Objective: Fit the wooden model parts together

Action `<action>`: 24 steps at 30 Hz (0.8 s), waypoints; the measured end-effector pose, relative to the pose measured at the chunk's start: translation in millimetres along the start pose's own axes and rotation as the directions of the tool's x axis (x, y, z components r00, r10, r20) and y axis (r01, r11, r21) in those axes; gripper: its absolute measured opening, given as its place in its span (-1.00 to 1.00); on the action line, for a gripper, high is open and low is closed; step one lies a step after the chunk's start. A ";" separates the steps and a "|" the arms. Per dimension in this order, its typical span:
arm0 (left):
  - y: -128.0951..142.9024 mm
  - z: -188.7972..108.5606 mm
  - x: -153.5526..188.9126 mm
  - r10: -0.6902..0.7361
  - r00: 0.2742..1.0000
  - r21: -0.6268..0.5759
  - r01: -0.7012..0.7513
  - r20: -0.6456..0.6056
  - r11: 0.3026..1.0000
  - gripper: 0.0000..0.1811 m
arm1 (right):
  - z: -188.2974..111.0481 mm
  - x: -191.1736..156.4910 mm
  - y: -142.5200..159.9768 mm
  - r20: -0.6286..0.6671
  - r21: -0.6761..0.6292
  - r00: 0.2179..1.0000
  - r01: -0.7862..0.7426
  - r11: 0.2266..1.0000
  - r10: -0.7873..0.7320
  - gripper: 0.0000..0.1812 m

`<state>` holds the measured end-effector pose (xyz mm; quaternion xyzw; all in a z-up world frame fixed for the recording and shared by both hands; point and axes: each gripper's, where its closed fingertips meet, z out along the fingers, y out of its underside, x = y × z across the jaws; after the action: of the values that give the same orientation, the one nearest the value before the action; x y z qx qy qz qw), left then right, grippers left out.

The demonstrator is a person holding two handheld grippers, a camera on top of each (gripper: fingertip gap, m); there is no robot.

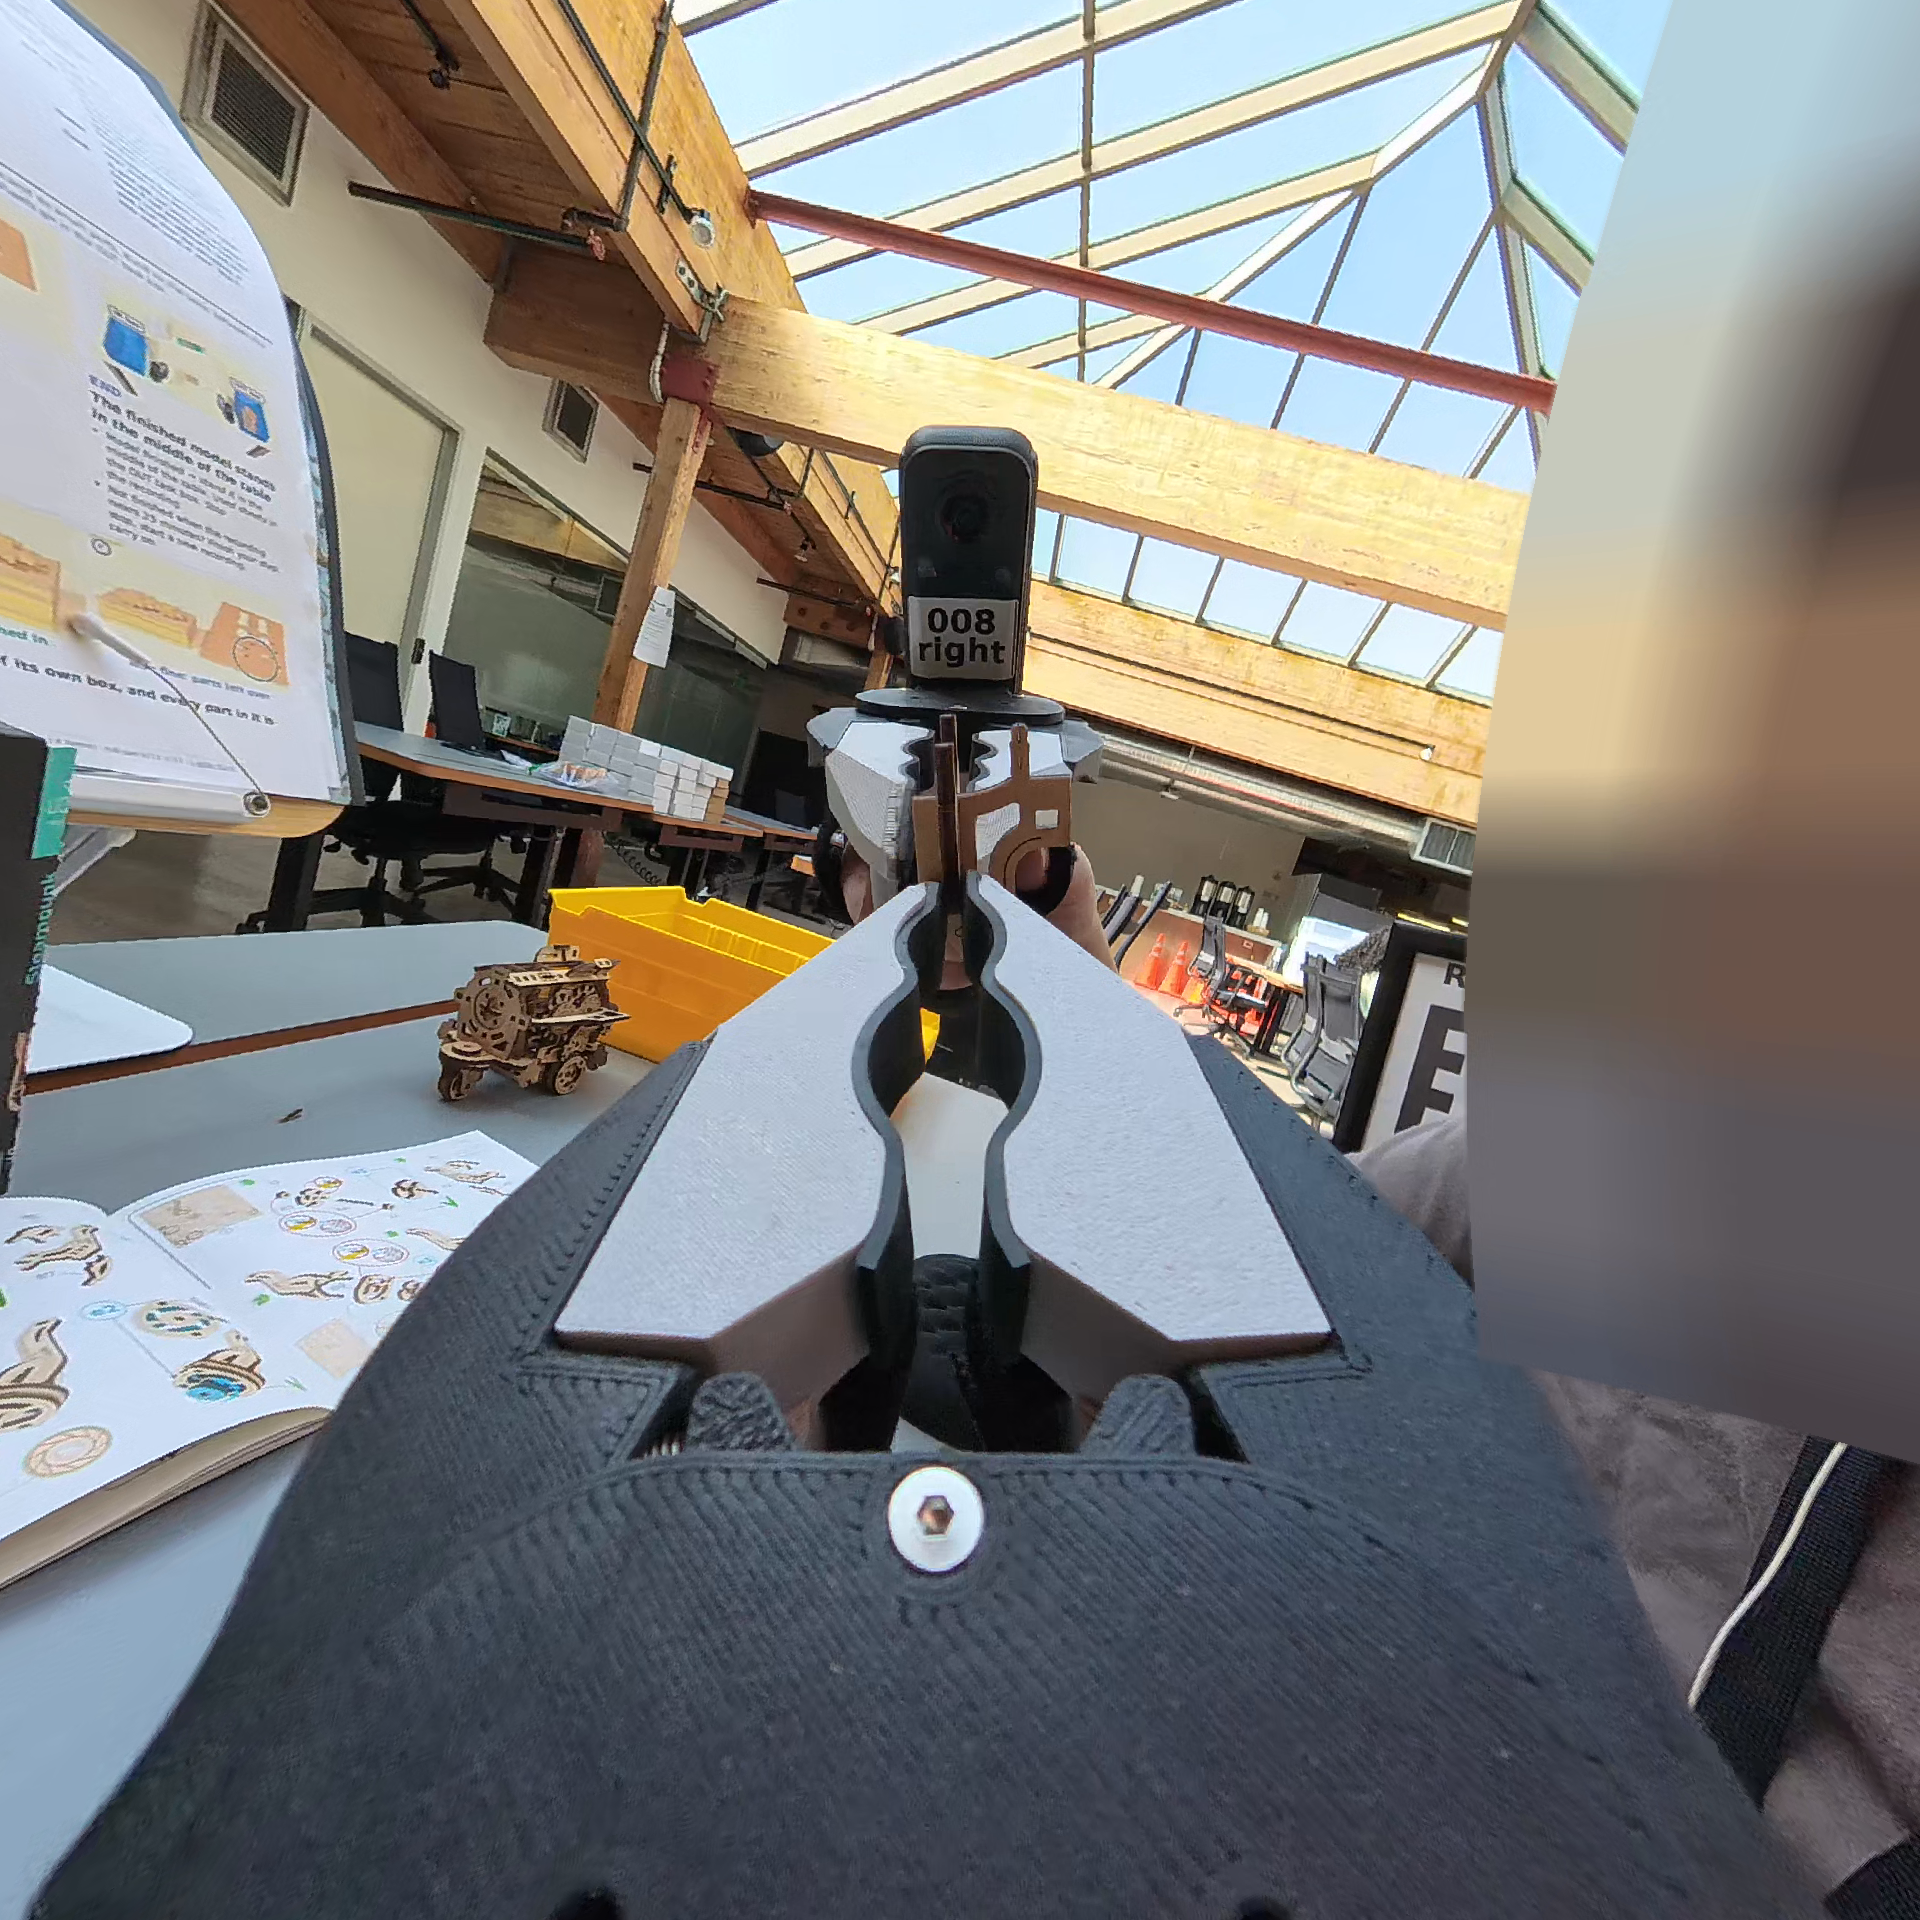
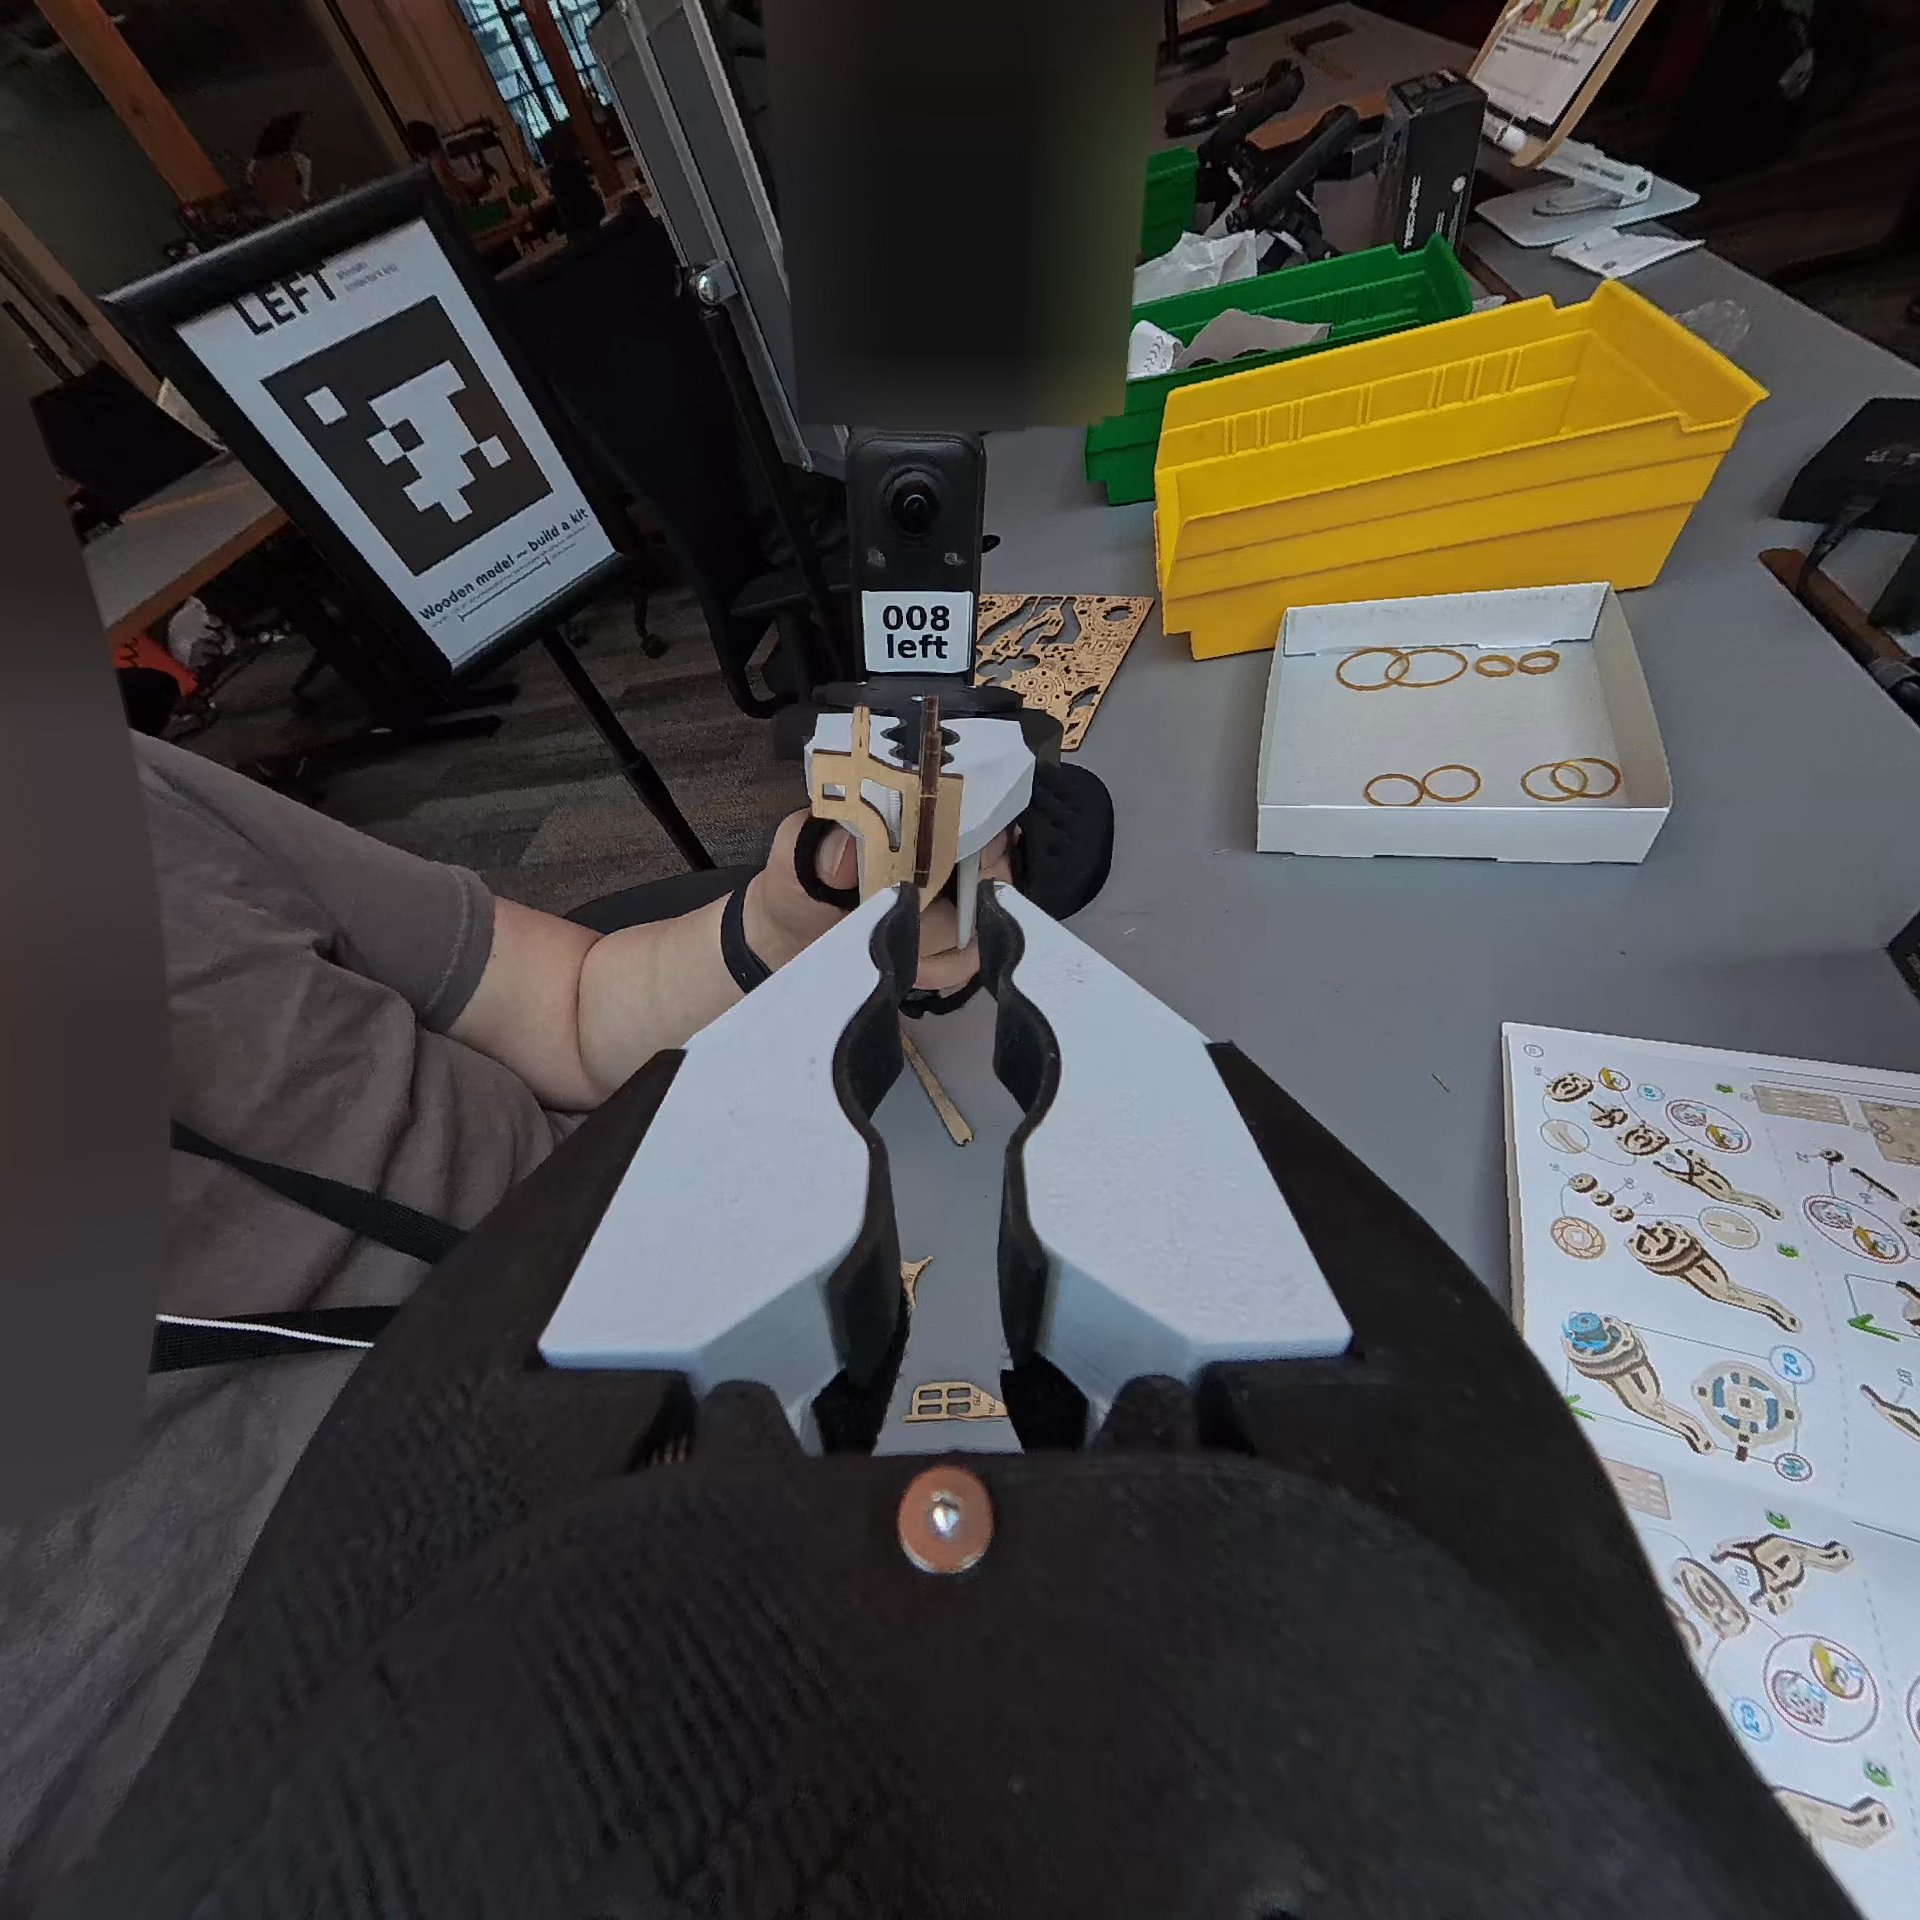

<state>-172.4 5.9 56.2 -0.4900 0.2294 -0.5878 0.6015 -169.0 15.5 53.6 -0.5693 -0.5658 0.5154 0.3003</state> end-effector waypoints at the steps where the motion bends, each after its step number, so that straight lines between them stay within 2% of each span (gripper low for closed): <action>1: -0.2 -0.9 -1.2 -0.006 1.000 -0.002 0.006 0.005 1.000 -1.00 | -1.7 2.2 -0.7 -0.013 0.006 1.000 0.004 1.000 -0.004 -0.86; 6: 20.8 2.0 -11.8 -0.105 0.994 -0.130 0.107 0.025 0.986 -0.99 | -15.3 6.0 -7.0 -0.049 0.038 0.997 0.055 0.998 -0.053 -0.76; 10: 42.1 3.1 -19.0 -0.147 0.987 -0.250 0.158 0.062 0.955 -1.00 | -31.0 17.3 3.4 -0.129 -0.033 0.981 0.139 0.990 -0.142 -0.71; 12: 61.3 0.9 -23.8 -0.149 0.984 -0.365 0.173 0.095 0.915 -1.00 | -36.6 16.1 9.2 -0.130 -0.063 0.976 0.170 0.983 -0.177 -0.70; 15: 97.0 -5.2 -33.3 -0.101 0.983 -0.556 0.171 0.155 0.813 -1.00 | -40.0 17.8 20.2 -0.142 -0.091 0.972 0.177 0.980 -0.189 -0.63; 18: 122.9 -9.7 -32.3 -0.066 0.987 -0.697 0.152 0.149 0.701 -1.00 | -36.2 19.5 52.6 -0.111 -0.151 0.978 0.160 0.976 -0.178 -0.58; 22: 151.3 -13.4 -45.4 0.048 0.994 -0.850 0.060 0.100 0.523 -1.00 | -27.6 18.4 106.9 -0.043 -0.204 0.986 0.148 0.968 -0.160 -0.58; 24: 164.4 -14.7 -52.7 0.135 0.991 -0.912 -0.035 0.022 0.409 -1.00 | -26.8 26.7 125.0 -0.073 -0.183 0.987 0.130 0.975 -0.145 -0.60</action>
<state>-116.4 22.1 -107.0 -0.7516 0.5074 -0.3156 0.2793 -106.9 24.9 -61.0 -0.5750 -0.6340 0.4158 0.3074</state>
